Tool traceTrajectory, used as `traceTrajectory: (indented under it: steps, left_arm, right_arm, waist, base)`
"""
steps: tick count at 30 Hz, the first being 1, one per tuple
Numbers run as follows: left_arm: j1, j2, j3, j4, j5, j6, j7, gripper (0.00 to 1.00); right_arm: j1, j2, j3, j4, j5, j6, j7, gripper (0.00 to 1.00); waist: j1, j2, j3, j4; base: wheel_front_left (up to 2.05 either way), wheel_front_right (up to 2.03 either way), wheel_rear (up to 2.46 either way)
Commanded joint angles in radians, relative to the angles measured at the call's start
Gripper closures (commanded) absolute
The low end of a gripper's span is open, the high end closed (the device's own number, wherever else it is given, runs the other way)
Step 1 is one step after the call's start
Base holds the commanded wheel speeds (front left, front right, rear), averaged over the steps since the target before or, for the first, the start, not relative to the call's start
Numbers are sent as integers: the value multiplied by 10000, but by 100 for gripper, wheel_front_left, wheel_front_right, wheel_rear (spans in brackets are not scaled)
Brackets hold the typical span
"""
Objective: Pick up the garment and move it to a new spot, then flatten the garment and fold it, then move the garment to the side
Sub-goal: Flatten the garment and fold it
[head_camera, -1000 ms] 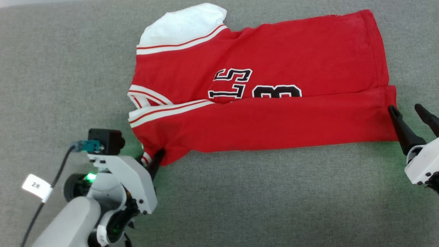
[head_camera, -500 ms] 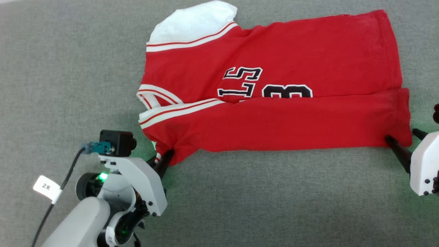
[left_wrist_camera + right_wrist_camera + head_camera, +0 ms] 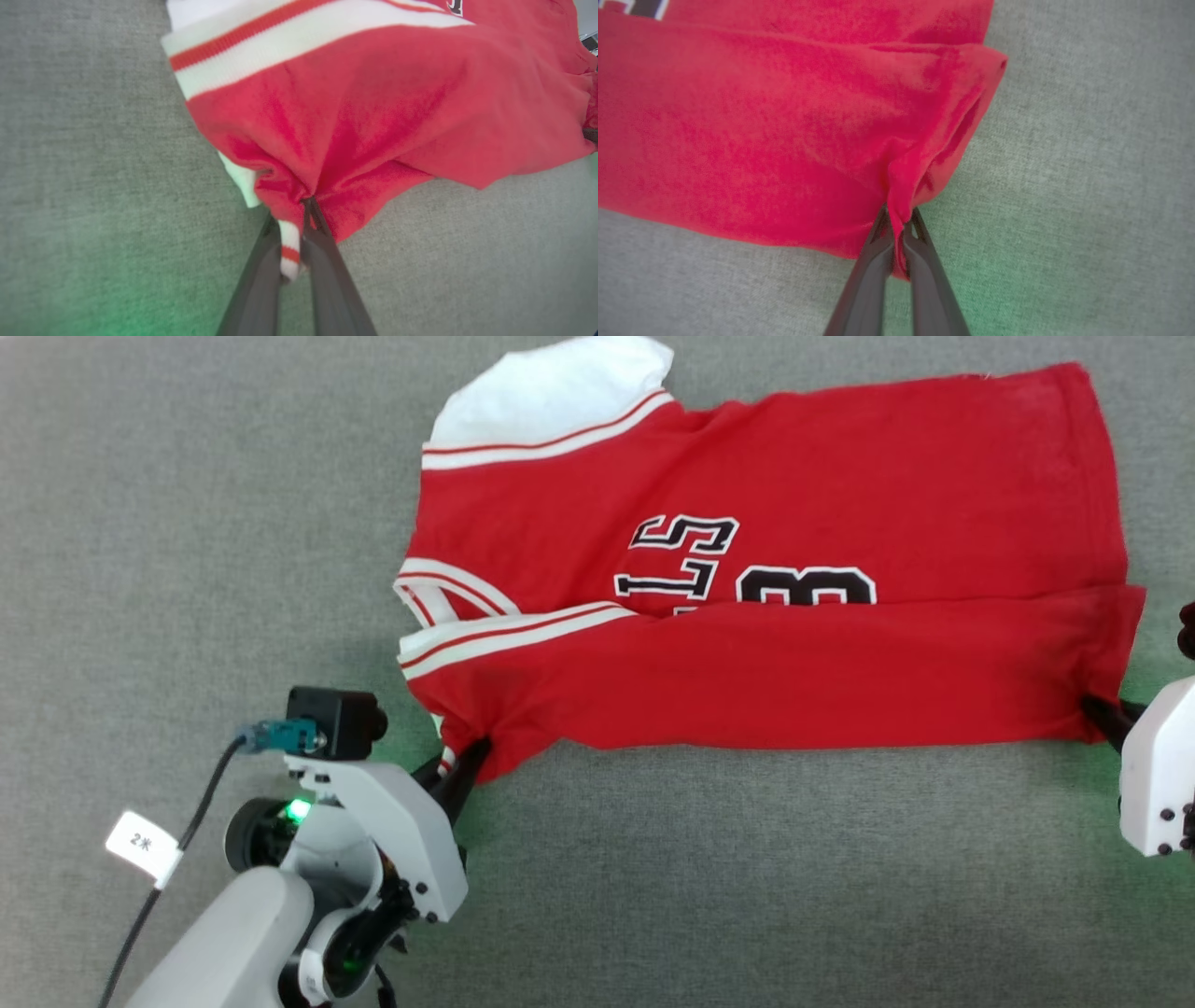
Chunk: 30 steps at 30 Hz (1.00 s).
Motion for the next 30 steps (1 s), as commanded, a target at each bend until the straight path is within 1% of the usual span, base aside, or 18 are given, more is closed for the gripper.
traceTrajectory:
  steps: [1, 6, 10, 16, 19, 22, 23, 24, 25, 26, 27, 30]
  left_arm:
    - [692, 57, -324, 454, -86, 34, 239, 100]
    - [1127, 325, -251, 123, -215, 94, 285, 100]
    - [1665, 636, -162, -548, -347, 212, 297, 100]
    - [2632, 1083, -50, -1781, -472, 603, 318, 100]
    - [2969, 1183, -126, -2201, -481, 731, 393, 100]
    - [3068, 1193, -78, -2381, -529, 796, 363, 100]
    - [3120, 1244, -42, -2493, -472, 877, 317, 85]
    - [3120, 1244, -42, -2493, -472, 877, 317, 85]
    - [3131, 1252, 5, -2571, -445, 932, 288, 43]
    - [3146, 1267, 46, -2644, -433, 944, 244, 8]
    - [3155, 1320, 119, -2737, -403, 996, 197, 0]
    - [3184, 1555, 510, -3157, -421, 1157, 3, 0]
  right_arm:
    - [381, 55, 15, 231, 45, -15, 31, 100]
    - [856, 79, -127, 172, 160, -15, -32, 100]
    - [1503, -13, -288, -212, 270, -15, 117, 100]
    - [2685, -39, -667, -974, 396, -15, 611, 100]
    - [3153, 23, -850, -1370, 400, -15, 743, 100]
    - [3283, 74, -945, -1586, 356, -15, 682, 100]
    - [3385, 91, -945, -1749, 251, -15, 556, 10]
    - [3385, 91, -945, -1749, 251, -15, 556, 10]
    - [3372, 180, -1028, -1836, 240, -15, 440, 0]
    - [3357, 254, -1109, -1922, 248, -15, 335, 0]
    - [3371, 303, -1177, -2030, 276, -15, 267, 0]
    - [3340, 524, -1531, -2420, 440, -15, 131, 0]
  waist:
    - [0, 0, -268, -17]
    - [0, 0, -906, -13]
    - [0, 0, -1237, 7]
    - [0, 0, -1375, 34]
    - [0, 0, -1386, 38]
    - [0, 0, -1397, 18]
    - [0, 0, -1431, -2]
    - [0, 0, -1431, -2]
    - [0, 0, -1452, -10]
    - [0, 0, -1479, -15]
    - [0, 0, -1507, -18]
    - [0, 0, -1572, -50]
  base:
    - [0, 0, 0]
    - [0, 0, 0]
    - [0, 0, 0]
    - [0, 0, 0]
    - [0, 0, 0]
    - [0, 0, 0]
    - [0, 0, 0]
    - [0, 0, 0]
    - [0, 0, 0]
    - [0, 0, 0]
    - [0, 0, 0]
    - [0, 0, 0]
